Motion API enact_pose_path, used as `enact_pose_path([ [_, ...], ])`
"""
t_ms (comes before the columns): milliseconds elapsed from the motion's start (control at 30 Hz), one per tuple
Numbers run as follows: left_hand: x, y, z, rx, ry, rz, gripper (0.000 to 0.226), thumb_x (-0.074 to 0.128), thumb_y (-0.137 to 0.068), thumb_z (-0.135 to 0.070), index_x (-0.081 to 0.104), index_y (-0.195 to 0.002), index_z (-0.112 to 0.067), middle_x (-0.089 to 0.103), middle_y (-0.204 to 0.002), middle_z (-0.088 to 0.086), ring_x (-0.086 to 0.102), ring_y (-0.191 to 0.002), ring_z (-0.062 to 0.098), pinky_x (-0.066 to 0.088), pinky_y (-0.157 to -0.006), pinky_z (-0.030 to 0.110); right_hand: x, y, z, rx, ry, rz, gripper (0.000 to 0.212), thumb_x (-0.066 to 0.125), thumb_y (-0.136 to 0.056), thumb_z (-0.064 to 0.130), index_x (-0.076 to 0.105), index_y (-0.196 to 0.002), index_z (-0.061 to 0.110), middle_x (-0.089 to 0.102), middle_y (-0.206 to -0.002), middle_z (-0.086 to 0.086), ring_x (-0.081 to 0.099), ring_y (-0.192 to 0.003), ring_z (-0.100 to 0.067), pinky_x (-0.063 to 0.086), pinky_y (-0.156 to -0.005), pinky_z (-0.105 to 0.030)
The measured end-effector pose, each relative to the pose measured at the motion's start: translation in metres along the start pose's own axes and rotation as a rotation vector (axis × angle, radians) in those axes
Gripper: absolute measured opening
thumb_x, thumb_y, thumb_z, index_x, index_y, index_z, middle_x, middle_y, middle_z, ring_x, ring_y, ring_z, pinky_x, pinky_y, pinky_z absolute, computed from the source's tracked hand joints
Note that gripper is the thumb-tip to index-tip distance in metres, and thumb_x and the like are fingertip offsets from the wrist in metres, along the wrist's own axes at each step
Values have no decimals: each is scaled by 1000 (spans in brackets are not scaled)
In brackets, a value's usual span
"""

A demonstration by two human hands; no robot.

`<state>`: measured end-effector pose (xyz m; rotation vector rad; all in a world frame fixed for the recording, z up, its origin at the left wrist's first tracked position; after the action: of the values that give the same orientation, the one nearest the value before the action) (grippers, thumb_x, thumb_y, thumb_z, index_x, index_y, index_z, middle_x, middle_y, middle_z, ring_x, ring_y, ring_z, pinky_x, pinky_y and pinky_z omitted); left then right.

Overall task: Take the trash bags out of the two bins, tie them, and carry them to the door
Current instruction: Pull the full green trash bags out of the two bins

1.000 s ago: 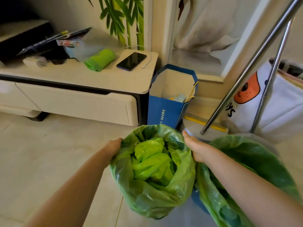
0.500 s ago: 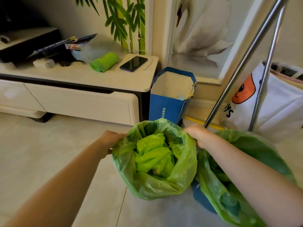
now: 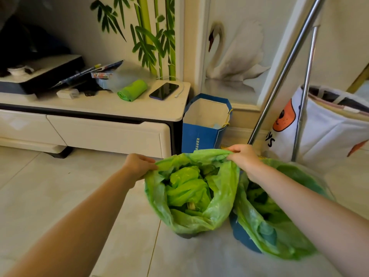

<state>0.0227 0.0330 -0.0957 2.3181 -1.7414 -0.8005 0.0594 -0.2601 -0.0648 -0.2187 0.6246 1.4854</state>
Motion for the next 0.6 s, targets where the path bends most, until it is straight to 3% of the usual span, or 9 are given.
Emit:
enact_pose_path([
  [67, -7, 11, 1, 18, -55, -46, 12, 72, -75, 6, 69, -84, -1, 64, -81, 17, 61, -67, 24, 54, -59, 30, -11, 14, -1, -29, 18, -9, 26, 61, -82, -4, 71, -98, 15, 63, -83, 0, 59, -79, -16, 52, -76, -31],
  [167, -22, 23, 7, 23, -125, -159, 16, 68, -76, 6, 67, -67, -7, 67, -82, 20, 67, -77, 34, 60, -73, 42, -27, 32, -9, -76, 58, -60, 25, 60, -81, -4, 71, -87, 18, 62, -82, -4, 57, -80, -19, 50, -72, -31],
  [267, -37, 35, 14, -11, -158, -250, 20, 62, -77, 11, 67, -68, -6, 66, -84, 20, 68, -80, 37, 60, -74, 47, -42, 48, -19, -118, 83, -114, 21, 62, -82, -4, 68, -86, 16, 55, -77, -4, 53, -77, -20, 44, -64, -23],
  [333, -44, 41, 17, -54, -128, -281, 15, 59, -79, 12, 67, -77, -1, 64, -83, 21, 66, -74, 35, 60, -77, 46, -46, 58, -28, -93, 93, -123, 15, 64, -84, 2, 67, -95, 13, 58, -86, -5, 58, -87, -24, 45, -67, -25],
  [400, -47, 48, 21, -107, -48, -244, 15, 61, -82, 6, 64, -97, 7, 63, -90, 22, 63, -74, 33, 56, -81, 42, -45, 67, -38, 21, 137, -87, 29, 66, -86, 16, 62, -114, 7, 60, -107, -9, 57, -106, -28, 45, -85, -32],
  [467, -42, 62, 27, -186, 29, -109, 30, 65, -84, -5, 55, -111, 3, 57, -108, 19, 58, -90, 32, 48, -82, 40, -40, 77, -50, 139, 138, -16, 43, 66, -86, 26, 54, -122, 4, 58, -114, -11, 55, -107, -29, 44, -92, -38],
  [533, -32, 76, 35, -266, 63, 16, 36, 68, -85, -14, 49, -114, -4, 50, -117, 15, 53, -104, 33, 44, -89, 44, -35, 85, -61, 211, 90, 40, 37, 67, -86, 28, 53, -113, 9, 59, -112, -10, 57, -102, -28, 49, -92, -42],
  [600, -24, 81, 44, -296, 84, 101, 36, 68, -85, -16, 50, -115, -4, 52, -117, 16, 54, -103, 34, 45, -91, 44, -32, 89, -64, 242, 38, 71, 26, 66, -87, 25, 53, -104, 11, 62, -109, -10, 61, -100, -27, 53, -88, -43],
])
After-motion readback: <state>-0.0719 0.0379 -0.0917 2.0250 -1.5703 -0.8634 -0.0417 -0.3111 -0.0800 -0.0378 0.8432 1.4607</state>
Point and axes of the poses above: each hand's wrist, its own y-axis away from the middle knuckle, its own x-axis out of the palm, z = x × y, the point moved 1 cm from there along -y, towards the middle knuckle
